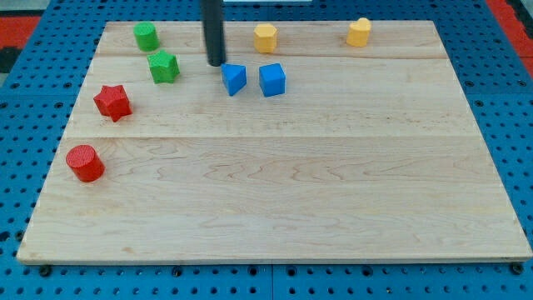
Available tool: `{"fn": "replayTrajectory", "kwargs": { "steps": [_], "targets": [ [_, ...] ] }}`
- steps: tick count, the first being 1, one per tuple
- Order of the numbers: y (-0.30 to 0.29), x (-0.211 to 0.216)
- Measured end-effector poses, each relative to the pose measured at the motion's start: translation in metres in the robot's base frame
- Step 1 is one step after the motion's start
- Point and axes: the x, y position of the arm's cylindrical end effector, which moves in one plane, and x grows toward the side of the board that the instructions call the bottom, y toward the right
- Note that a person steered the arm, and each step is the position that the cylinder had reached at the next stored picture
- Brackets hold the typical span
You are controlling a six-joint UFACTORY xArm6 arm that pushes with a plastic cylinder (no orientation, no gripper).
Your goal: Move green star closer to red star
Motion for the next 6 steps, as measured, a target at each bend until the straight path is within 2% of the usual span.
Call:
{"fn": "replayTrajectory", "kwargs": {
  "steps": [2,3,4,6],
  "targets": [
    [-0.083,0.006],
    [-0.113,0.031],
    [-0.132,0.047],
    [-0.134,0.058]
  ]
}}
